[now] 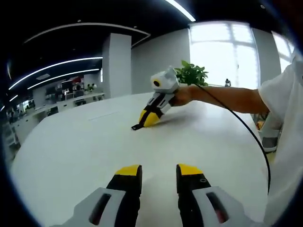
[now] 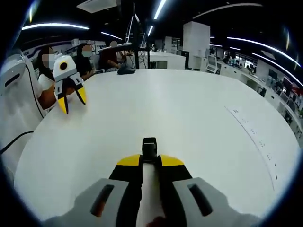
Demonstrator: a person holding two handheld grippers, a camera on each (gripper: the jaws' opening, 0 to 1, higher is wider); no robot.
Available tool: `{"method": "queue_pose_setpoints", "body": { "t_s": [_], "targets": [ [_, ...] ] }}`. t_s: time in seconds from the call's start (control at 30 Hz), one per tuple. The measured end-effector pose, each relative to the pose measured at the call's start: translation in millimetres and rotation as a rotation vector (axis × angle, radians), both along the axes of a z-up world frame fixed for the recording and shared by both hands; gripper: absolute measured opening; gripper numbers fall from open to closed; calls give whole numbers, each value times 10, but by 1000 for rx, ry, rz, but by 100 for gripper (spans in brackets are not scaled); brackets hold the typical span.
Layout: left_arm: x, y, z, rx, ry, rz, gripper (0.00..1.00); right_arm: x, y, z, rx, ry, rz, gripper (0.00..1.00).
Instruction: Snap the two parts of the plastic buckle together until the buckle closes and remains connected.
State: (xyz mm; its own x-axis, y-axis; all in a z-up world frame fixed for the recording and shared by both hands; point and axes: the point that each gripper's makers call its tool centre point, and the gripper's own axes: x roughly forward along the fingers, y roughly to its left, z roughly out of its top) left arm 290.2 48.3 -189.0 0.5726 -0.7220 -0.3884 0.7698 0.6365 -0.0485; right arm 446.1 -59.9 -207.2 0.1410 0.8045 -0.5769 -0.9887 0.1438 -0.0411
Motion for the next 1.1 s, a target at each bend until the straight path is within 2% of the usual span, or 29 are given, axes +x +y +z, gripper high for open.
{"method": "queue_pose_setpoints", "body": {
  "t_s": [0.43, 0.57, 0.63, 0.67, 0.7, 1.1],
  "targets": [
    [5, 6, 1, -1, 1, 3, 28, 10, -17, 28, 18, -25, 10, 15],
    [4, 6, 2, -2, 2, 3, 28, 0, -26, 30, 27, -8, 1, 17],
    [5, 9, 0, -3, 3, 5, 28, -11, -31, 28, 32, 5, 2, 27],
    [6, 11, 0, -3, 3, 5, 28, -97, -17, 6, 34, 38, 30, 32],
    [9, 15, 0, -4, 3, 7, 28, -84, -11, 9, 38, 10, 31, 34],
    [21, 14, 25, -9, 0, 12, 28, -77, -28, -7, 40, 8, 20, 34]
  ]
}}
